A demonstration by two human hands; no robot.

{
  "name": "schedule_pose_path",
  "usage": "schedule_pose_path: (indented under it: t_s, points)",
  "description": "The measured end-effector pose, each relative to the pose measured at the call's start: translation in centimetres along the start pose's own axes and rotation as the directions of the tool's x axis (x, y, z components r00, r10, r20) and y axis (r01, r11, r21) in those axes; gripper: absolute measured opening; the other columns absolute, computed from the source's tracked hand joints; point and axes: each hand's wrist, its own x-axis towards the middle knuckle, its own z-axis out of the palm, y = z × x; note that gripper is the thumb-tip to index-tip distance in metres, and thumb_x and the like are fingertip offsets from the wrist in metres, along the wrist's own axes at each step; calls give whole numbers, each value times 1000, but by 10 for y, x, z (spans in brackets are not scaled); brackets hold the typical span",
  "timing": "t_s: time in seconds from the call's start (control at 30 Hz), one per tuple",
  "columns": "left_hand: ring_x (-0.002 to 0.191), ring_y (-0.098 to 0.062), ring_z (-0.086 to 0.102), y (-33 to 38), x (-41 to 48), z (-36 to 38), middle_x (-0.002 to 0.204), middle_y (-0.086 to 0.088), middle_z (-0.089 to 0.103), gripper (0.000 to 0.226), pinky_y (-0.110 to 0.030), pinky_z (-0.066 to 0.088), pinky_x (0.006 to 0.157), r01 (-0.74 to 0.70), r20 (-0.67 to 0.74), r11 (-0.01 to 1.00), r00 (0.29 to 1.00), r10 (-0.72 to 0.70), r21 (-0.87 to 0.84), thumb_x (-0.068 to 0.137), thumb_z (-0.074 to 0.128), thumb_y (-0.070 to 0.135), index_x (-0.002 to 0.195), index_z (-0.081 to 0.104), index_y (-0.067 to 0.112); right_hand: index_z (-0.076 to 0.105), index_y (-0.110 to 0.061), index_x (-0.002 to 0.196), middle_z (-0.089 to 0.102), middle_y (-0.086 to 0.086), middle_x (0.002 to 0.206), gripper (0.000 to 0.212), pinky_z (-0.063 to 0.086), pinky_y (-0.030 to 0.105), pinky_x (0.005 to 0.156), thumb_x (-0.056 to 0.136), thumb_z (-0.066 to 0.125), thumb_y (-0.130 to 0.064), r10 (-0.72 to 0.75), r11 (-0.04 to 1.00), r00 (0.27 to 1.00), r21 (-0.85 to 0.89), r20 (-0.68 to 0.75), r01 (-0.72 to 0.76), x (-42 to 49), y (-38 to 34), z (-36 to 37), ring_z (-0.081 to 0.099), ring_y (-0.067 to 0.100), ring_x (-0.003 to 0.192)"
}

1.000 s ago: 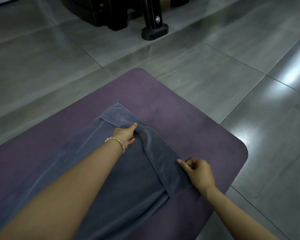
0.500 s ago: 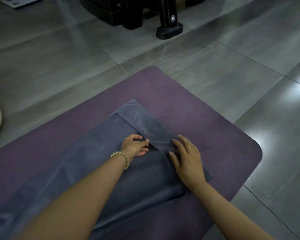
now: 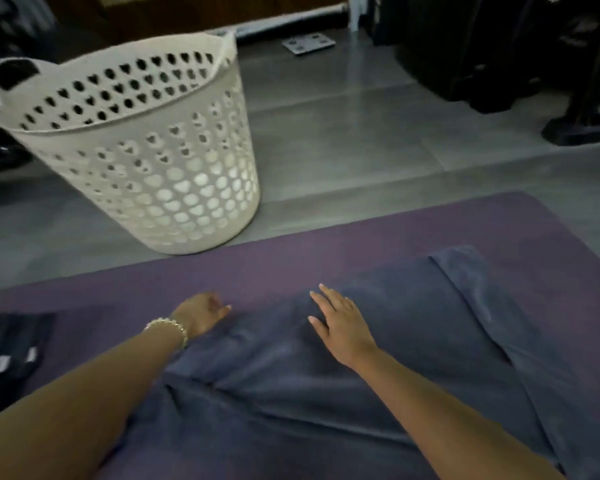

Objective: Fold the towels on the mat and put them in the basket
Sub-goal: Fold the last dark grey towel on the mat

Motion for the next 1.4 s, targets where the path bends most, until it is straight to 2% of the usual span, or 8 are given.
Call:
schedule_pose_path:
  t_s: [0.33, 0.57, 0.73, 0.87, 0.93, 1.07, 1.2, 1.4]
  points:
    - [128, -18, 46, -206, -49, -67, 140, -4, 47, 64, -23, 33, 105, 108, 118, 994, 987, -108, 7, 89, 55, 50, 137, 42, 10, 27, -19, 149, 21, -2, 157, 58, 24, 34, 115, 99, 37, -47, -44, 999, 928, 31, 369, 35, 49, -180, 55, 25, 17, 142]
    - [94, -11, 61, -273, -52, -6, 84, 17, 68, 15, -14, 45, 83, -45, 11, 957, 999, 50, -286, 88, 56, 51, 79, 60, 39, 58, -23, 121, 58, 0, 125, 53, 43, 31, 98, 87, 49, -62, 45, 996, 888, 51, 457, -76, 53, -247, 125, 54, 20, 115]
    - [74, 0, 58, -264, -71, -21, 77, 17, 65, 50, -18, 46, 78, 39, 147, 829, 988, 53, -559, 85, 41, 69, 78, 69, 28, 65, -18, 81, 63, -6, 80, 44, 48, 36, 88, 90, 50, -58, -45, 926, 920, 361, 389, -107, 24, -251, 134, 57, 8, 80]
    - [79, -16, 68, -252, -90, -40, 110, 0, 65, 73, -25, 53, 70, 382, 755, 839, 653, 53, -389, 89, 22, 70, 117, 60, 14, 74, -12, 82, 63, -3, 73, 71, 44, 23, 78, 94, 26, -63, -33, 980, 618, 146, 786, -133, -2, -237, 121, 53, 7, 67]
    - [74, -17, 68, -246, -93, -35, 102, -3, 63, 61, -26, 56, 68, 350, 754, 876, 657, 24, -333, 94, 28, 62, 109, 58, 11, 74, -1, 93, 65, -2, 68, 81, 45, 19, 71, 96, 20, -60, -53, 985, 496, 126, 866, -114, -3, -231, 115, 56, 9, 66]
    - [77, -18, 59, -241, -76, -12, 85, -1, 60, 46, -27, 49, 74, 54, 159, 938, 987, 0, -341, 92, 41, 58, 93, 57, 14, 64, -15, 76, 64, -1, 70, 57, 47, 22, 63, 92, 36, -62, 75, 909, 734, 256, 675, -329, 13, -239, 104, 58, 12, 65]
    - [129, -16, 43, -228, -83, 2, 136, 3, 51, 67, -27, 28, 109, 14, 297, 946, 951, 88, -325, 92, 30, 64, 135, 50, 16, 61, -10, 97, 65, 4, 84, 50, 52, 25, 66, 90, 48, -59, 199, 782, 746, 357, 635, -512, 11, -252, 108, 62, 16, 75]
    - [57, -9, 37, -222, -88, 1, 60, 6, 42, 41, -20, 33, 51, -103, 185, 961, 971, 153, -255, 92, 55, 44, 61, 43, 19, 61, -17, 84, 61, 1, 82, 34, 47, 18, 56, 94, 49, -48, 149, 709, 842, 537, 519, -457, 2, -270, 117, 57, 11, 66]
